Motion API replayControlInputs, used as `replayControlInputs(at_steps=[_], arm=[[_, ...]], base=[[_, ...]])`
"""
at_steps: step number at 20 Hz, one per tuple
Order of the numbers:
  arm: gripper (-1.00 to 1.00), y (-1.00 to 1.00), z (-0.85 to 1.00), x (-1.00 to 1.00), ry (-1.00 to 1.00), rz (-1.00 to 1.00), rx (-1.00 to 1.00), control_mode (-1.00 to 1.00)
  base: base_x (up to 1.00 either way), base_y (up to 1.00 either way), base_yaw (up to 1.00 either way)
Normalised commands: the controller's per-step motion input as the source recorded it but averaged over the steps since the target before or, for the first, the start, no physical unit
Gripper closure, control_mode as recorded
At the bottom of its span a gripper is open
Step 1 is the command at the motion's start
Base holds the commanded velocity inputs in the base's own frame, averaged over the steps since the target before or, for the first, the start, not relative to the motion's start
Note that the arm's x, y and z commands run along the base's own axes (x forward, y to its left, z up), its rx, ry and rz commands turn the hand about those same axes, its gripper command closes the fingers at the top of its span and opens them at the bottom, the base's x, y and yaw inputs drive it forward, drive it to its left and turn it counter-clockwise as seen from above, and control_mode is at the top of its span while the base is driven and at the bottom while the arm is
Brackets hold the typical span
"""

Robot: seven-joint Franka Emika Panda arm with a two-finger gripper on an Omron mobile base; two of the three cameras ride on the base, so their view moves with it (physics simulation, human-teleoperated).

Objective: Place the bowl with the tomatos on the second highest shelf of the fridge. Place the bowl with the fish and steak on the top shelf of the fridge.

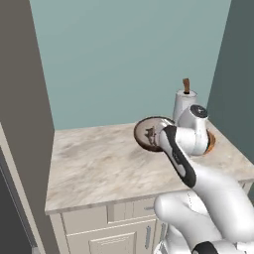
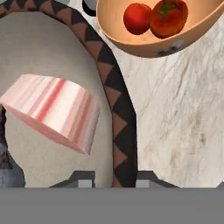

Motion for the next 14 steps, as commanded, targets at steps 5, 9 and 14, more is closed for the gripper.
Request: replayControlInputs(at_steps=[5, 9, 14], arm=[[1.00, 0.11, 1.00, -0.89, -0.10, 0.00, -0.01, -1.00], [1.00, 0.01, 1.00, -0.97, 0.00, 0.00, -0.13, -1.00], [1.00, 0.00, 0.98, -0.90, 0.08, 0.11, -0.15, -1.00]], base=[[0.00, 0.00, 0.00], [0.00, 0.00, 0.00], [0.00, 0.00, 0.00]])
